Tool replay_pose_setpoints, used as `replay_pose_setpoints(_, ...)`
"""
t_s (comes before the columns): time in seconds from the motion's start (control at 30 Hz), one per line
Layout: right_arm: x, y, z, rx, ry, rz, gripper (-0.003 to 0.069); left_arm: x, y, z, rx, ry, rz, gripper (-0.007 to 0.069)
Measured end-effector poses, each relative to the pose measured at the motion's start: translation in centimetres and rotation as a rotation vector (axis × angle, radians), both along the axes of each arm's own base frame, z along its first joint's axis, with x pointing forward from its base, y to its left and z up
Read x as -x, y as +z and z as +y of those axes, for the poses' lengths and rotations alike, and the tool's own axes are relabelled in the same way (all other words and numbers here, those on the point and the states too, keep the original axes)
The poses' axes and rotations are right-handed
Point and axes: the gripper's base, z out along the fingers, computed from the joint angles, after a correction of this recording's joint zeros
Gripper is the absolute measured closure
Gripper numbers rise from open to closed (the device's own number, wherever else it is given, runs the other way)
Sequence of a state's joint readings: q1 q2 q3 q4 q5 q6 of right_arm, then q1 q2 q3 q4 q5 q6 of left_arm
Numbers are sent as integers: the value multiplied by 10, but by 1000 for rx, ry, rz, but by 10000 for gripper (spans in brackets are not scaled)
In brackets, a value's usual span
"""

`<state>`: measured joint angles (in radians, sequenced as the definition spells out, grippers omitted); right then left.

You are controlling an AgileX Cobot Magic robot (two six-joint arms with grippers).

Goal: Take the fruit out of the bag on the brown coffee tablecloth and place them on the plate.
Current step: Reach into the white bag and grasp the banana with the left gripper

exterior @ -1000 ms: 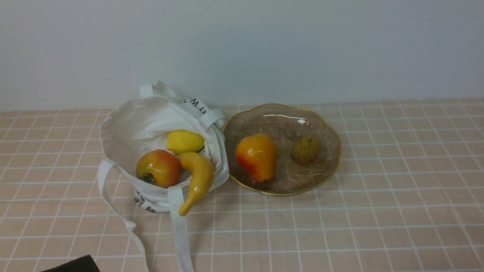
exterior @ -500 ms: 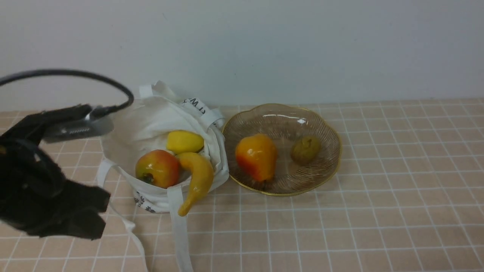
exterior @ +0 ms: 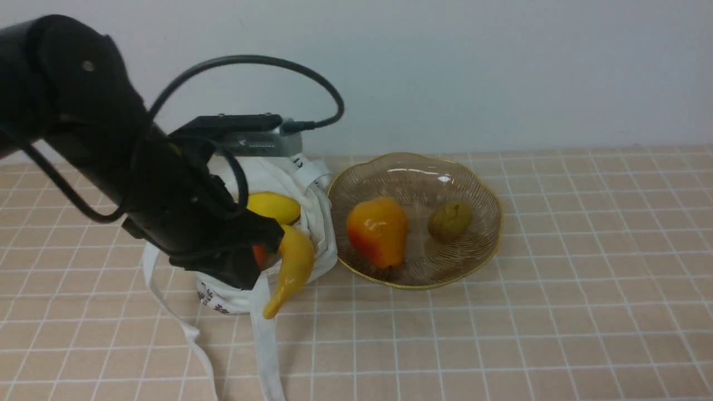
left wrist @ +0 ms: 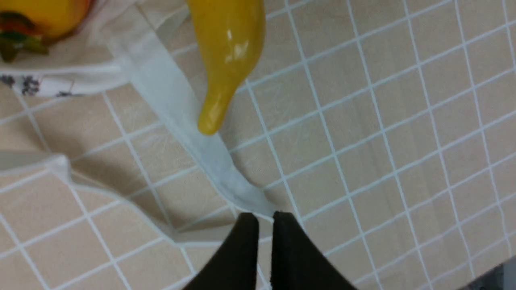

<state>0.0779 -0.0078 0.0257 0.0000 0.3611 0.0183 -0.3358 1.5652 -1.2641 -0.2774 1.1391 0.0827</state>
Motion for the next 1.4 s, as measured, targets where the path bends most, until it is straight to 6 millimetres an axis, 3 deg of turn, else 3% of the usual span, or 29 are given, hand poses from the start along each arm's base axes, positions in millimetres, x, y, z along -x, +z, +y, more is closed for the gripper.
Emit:
replay_pose_setpoints(0.07, 0, 0, 0, 0, 0, 0, 673, -7, -7, -8, -21, -8, 11, 540)
replay_pose_setpoints(0.23, 0, 0, 0, 0, 0, 0, 673, -34, -31, -24, -68, -1, -18, 344)
replay_pose_setpoints(0.27, 0, 0, 0, 0, 0, 0, 673, -34, -31, -24, -68, -1, -18, 344)
replay_pose_setpoints(0.3, 0, 0, 0, 0, 0, 0, 673, -42, -38, -26, -68, 6, -34, 261)
replay_pose_setpoints(0.53, 0, 0, 0, 0, 0, 0, 673, -52, -54, -30, -70, 15, -43, 104)
replay_pose_setpoints(0.87, 0, 0, 0, 0, 0, 0, 673, -62, -86, -34, -96, 17, 15, 122)
replay_pose_setpoints(0.97, 0, 0, 0, 0, 0, 0, 673, -63, -89, -34, -99, 17, 22, 200)
replay_pose_setpoints(1.07, 0, 0, 0, 0, 0, 0, 673, -63, -86, -34, -104, 11, 26, 333)
replay_pose_setpoints(1.17, 0, 0, 0, 0, 0, 0, 673, -65, -73, -33, -135, -15, 27, 331)
replay_pose_setpoints(1.2, 0, 0, 0, 0, 0, 0, 673, -66, -56, -30, -166, -34, 10, 330)
replay_pose_setpoints(1.23, 0, 0, 0, 0, 0, 0, 673, -65, -55, -29, -172, -37, 13, 330)
replay_pose_setpoints(1.37, 0, 0, 0, 0, 0, 0, 673, -68, -11, -18, -277, -65, -77, 330)
replay_pose_setpoints(1.4, 0, 0, 0, 0, 0, 0, 673, -68, -11, -18, -277, -65, -77, 330)
